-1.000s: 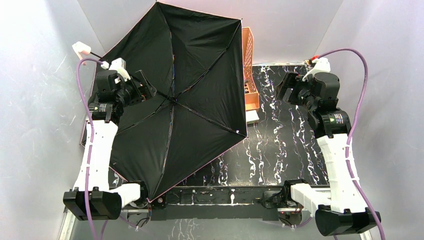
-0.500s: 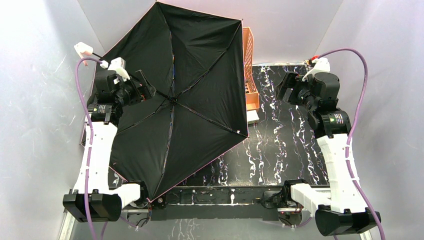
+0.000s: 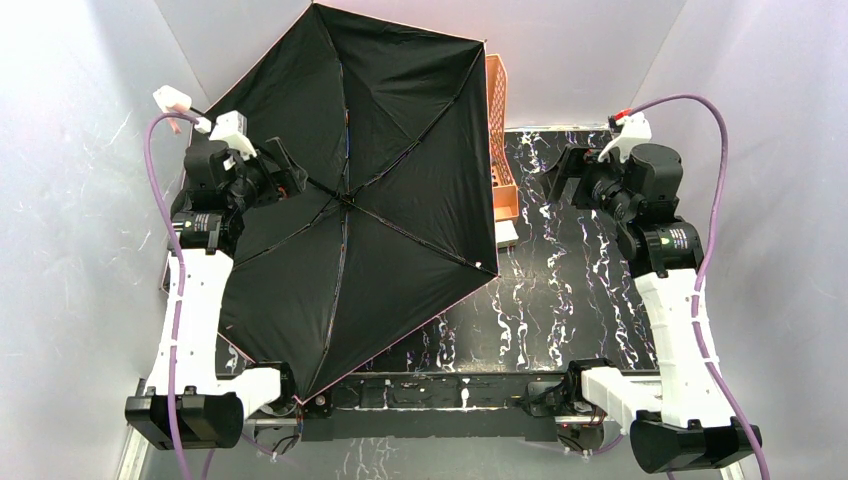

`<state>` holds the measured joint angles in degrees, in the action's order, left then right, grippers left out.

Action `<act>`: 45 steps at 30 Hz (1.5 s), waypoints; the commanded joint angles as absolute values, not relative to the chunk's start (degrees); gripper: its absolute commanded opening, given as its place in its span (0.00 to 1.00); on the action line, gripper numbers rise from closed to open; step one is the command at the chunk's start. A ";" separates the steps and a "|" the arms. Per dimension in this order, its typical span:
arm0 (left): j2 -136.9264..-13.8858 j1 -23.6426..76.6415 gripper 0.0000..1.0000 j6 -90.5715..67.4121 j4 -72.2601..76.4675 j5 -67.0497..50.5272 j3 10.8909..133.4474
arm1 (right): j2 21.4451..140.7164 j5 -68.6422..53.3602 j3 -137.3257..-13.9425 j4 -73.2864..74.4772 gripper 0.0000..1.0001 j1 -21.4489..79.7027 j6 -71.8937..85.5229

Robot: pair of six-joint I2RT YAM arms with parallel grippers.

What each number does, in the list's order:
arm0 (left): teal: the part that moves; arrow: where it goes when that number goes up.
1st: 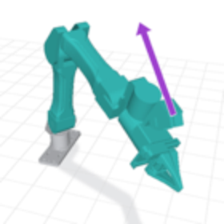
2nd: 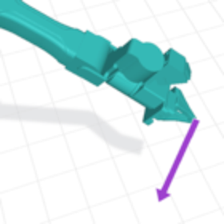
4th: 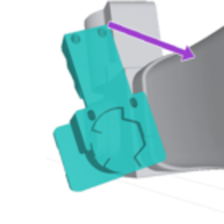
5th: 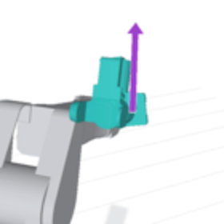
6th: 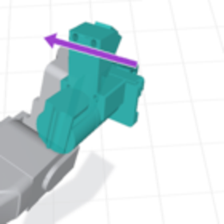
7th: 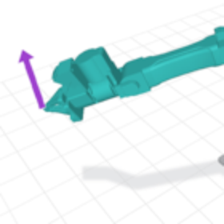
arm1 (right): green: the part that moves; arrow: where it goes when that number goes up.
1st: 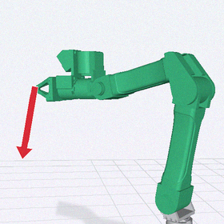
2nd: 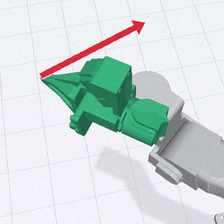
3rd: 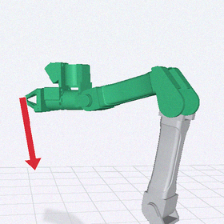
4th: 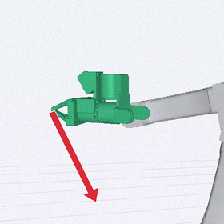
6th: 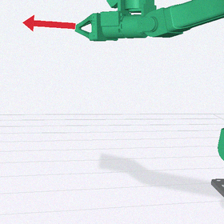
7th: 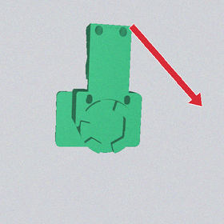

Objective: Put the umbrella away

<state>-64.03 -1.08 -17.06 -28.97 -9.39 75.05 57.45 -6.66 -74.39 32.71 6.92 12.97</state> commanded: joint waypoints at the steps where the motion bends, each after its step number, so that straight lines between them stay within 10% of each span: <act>1: -62.62 -1.63 0.92 -16.35 -22.24 -9.14 74.83 | 55.88 -15.82 -78.19 26.99 0.99 6.68 10.29; 9: -61.92 -1.62 0.75 -15.49 -8.84 -3.49 73.26 | 56.24 -21.24 -78.84 26.12 0.98 6.86 9.40; 25: -64.72 -1.58 0.01 -20.33 -4.64 1.08 75.10 | 54.41 -21.32 -79.40 25.85 0.98 6.90 10.66; 45: -60.41 -1.50 0.00 -27.15 -2.63 -8.07 79.88 | 81.74 -39.46 -131.67 28.54 0.91 15.12 14.09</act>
<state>-63.11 -1.39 -24.40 -7.90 -5.10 78.50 74.24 -34.30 -120.64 28.34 10.37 13.85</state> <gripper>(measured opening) 0.121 0.922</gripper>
